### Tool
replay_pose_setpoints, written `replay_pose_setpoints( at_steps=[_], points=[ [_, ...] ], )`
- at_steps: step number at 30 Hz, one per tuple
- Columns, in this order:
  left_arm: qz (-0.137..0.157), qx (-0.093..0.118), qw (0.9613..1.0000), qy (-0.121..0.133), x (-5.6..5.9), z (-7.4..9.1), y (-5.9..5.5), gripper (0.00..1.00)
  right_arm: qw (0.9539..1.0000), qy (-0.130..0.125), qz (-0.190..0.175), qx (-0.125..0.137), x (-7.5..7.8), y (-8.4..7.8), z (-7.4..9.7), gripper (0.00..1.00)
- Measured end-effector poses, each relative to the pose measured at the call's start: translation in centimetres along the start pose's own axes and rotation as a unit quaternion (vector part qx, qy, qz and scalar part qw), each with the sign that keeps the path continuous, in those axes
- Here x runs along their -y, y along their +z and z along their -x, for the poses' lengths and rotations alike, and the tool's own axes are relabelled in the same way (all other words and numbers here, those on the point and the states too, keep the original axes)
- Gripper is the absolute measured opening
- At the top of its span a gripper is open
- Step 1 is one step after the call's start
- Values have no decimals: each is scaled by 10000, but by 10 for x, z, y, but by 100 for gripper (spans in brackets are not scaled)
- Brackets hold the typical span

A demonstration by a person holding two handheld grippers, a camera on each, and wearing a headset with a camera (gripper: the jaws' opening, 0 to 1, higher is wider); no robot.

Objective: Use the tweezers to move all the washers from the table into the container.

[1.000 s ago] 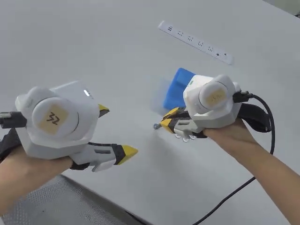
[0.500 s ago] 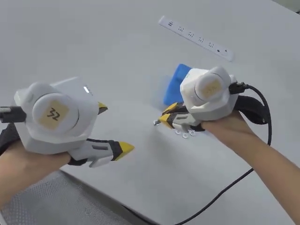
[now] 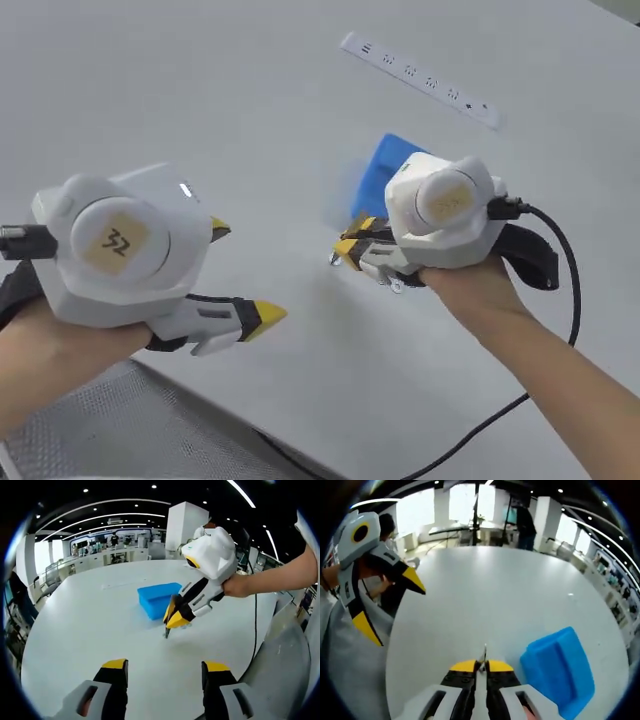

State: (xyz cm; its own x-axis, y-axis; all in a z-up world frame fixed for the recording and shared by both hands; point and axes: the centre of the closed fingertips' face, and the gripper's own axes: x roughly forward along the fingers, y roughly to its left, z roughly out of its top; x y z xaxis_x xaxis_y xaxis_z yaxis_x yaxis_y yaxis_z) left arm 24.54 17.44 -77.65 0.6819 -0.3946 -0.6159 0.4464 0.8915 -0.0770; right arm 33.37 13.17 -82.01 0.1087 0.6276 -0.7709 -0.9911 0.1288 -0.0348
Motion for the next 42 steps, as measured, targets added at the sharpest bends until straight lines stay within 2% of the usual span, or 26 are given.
replay_pose_setpoints(
  at_steps=[1, 3, 5, 9, 12, 14, 18, 23, 29, 32, 37, 42],
  points=[
    [-3, 5, 10000, 12, 0, 0, 0, 60, 9997, -36, -214, 73, 1, 0, 0, 2],
    [40, 33, 10000, 21, 0, 0, 1, 62, 9992, -95, -363, 98, 3, -2, 2, 2],
    [76, 49, 10000, 1, 1, -1, 2, 66, 9990, -126, -398, 134, 3, -2, 2, 2],
    [45, 59, 10000, 19, 1, 0, 3, 68, 9990, -121, -412, 128, 1, -2, 4, 1],
    [51, 25, 10000, 41, 1, 1, 2, 75, 9986, -119, -467, 207, 4, 3, 8, 1],
    [98, 35, 9998, 148, -2, 3, 2, 82, 9978, -139, -566, 327, 8, 9, 13, 1],
    [203, 154, 9996, 119, -1, 6, 8, 83, 9962, -199, -696, 491, 11, 20, 26, 1],
    [185, 113, 9996, 169, -1, 6, 8, 89, 9941, -271, -772, 713, 11, 35, 43, 1],
    [151, 110, 9997, 180, 3, 8, 11, 98, 9935, -310, -725, 815, 11, 45, 54, 2],
    [182, 146, 9997, 121, 7, 9, 13, 99, 9933, -331, -695, 864, 11, 50, 60, 2],
    [107, 107, 9997, 203, 7, 11, 13, 99, 9921, -343, -732, 964, 14, 56, 67, 2],
    [125, 113, 9995, 249, 5, 14, 12, 99, 9906, -476, -729, 1057, 24, 63, 74, 2]
  ],
)
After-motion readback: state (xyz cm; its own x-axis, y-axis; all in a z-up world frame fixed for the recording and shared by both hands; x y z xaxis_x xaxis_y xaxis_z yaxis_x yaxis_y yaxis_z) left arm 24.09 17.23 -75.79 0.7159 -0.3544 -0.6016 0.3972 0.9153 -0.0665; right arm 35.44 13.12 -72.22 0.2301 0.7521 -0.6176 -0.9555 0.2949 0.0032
